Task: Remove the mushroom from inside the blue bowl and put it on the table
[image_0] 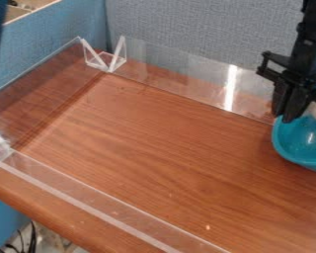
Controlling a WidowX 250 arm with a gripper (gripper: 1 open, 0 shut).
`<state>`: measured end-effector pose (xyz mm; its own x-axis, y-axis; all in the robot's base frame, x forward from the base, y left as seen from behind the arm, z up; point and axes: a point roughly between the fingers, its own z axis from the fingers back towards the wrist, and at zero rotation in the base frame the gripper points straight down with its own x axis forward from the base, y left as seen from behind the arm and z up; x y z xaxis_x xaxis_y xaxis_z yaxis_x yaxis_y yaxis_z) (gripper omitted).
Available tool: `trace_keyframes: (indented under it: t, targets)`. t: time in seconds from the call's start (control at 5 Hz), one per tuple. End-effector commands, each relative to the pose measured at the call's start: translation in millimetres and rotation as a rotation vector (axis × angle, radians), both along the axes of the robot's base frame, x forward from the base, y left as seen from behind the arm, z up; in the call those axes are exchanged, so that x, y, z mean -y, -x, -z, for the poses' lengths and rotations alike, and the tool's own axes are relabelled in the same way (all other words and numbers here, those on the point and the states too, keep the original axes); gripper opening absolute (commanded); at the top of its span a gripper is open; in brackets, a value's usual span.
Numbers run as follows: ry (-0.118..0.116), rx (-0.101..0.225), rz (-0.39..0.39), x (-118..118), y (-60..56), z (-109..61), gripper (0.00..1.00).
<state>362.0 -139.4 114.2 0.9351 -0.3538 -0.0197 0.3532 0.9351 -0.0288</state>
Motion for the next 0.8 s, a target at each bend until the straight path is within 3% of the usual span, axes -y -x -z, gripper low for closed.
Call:
trace_keyframes:
  t: [0.0, 0.2, 0.4, 0.6]
  targets:
    - [0.02, 0.154, -0.053, -27.7, -0.9, -73.6, 0.0]
    - [-0.02, 0.201, -0.233, -76.7, -4.5, -90.7, 0.0]
    - [-0.046, 0.192, -0.365, -125.6, -9.3, -91.6, 0.0]
    - [-0.046, 0.163, -0.325, -125.6, -0.6, -84.7, 0.0]
